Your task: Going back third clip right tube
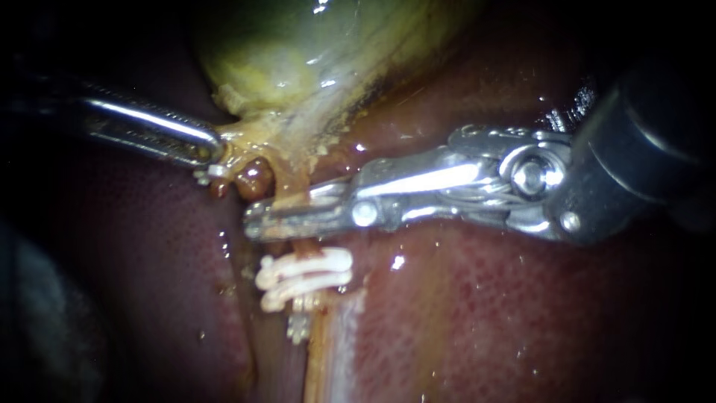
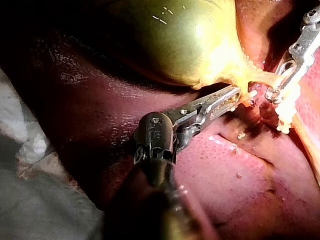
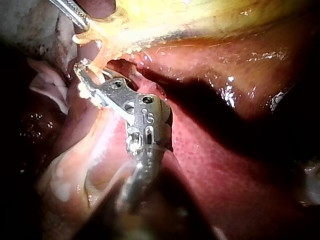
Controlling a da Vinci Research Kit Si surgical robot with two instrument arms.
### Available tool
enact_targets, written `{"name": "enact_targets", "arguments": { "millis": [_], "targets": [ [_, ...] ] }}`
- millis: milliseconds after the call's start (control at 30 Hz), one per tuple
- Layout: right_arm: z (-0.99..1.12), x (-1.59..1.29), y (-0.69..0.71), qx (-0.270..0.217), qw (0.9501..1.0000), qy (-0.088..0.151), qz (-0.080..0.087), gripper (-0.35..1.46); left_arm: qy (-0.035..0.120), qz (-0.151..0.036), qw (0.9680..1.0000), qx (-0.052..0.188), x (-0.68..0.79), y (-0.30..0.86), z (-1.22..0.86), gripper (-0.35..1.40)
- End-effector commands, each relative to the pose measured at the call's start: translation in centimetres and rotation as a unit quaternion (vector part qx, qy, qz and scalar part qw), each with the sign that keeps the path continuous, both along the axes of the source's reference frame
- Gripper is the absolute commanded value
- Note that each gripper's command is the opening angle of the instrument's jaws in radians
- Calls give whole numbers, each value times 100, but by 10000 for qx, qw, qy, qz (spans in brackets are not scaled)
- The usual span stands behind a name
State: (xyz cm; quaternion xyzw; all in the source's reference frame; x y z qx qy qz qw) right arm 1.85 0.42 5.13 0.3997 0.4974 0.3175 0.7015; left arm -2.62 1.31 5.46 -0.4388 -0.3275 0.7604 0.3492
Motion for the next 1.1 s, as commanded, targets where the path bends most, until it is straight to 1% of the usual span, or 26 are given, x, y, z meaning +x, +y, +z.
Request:
{"name": "enact_targets", "arguments": {
  "millis": [33, 133, 167, 200, 300, 367, 400, 467, 533, 633, 667, 733, 800, 867, 1000, 1100],
  "targets": [
    [1, -1, 0, 1, 10000, 1, -1, -35, 1, -2, 10000, -1, 0, 0, 0, -35],
    [0, -1, 0, 1, 10000, 2, -3, -35, 3, -5, 10000, -3, -1, -1, 1, -35],
    [1, -1, -1, -1, 10000, 3, -5, -24, 4, -5, 10000, -4, -1, -1, 1, -35],
    [2, 0, -2, -8, 10000, 2, -7, -4, 4, -5, 10000, -4, -1, -1, 1, -35],
    [13, 3, -10, -48, 10000, 0, -22, 33, 4, -5, 10000, -4, -1, -1, 1, -35],
    [22, 6, -16, -81, 10000, -3, -33, 41, 4, -5, 10000, -4, -1, -1, 1, -35],
    [27, 7, -18, -98, 9999, -4, -38, 43, 5, -5, 10000, -5, -1, -1, 1, -35],
    [39, 8, -22, -300, 9995, 40, -80, 46, 5, -5, 10000, -7, -1, -2, 2, -35],
    [49, 5, -23, -427, 9991, 32, -33, 48, 3, -3, 10000, -7, -1, -2, 2, -35],
    [56, -1, -17, -677, 9977, 9, 100, 50, 2, -1, 10000, -6, -1, -1, 2, -35],
    [58, -4, -15, -701, 9975, 13, 102, 50, 2, -1, 10000, -6, -1, -1, 2, -35],
    [59, -12, -11, -897, 9959, 59, 77, 50, 1, 1, 10000, -6, 1, -1, 2, -35],
    [59, -20, -11, -1019, 9947, 79, 80, 50, -1, 4, 10000, -6, 2, -1, 2, -35],
    [57, -30, -12, -1270, 9918, 154, 15, 50, -3, 7, 10000, -5, 3, -1, 2, -35],
    [47, -53, -15, -1586, 9869, 273, -115, 50, -7, 13, 10000, -5, 5, 0, 2, -35],
    [41, -74, -20, -1856, 9816, 388, -224, 50, -10, 18, 10000, -5, 6, 0, 3, -35]
  ]
}}
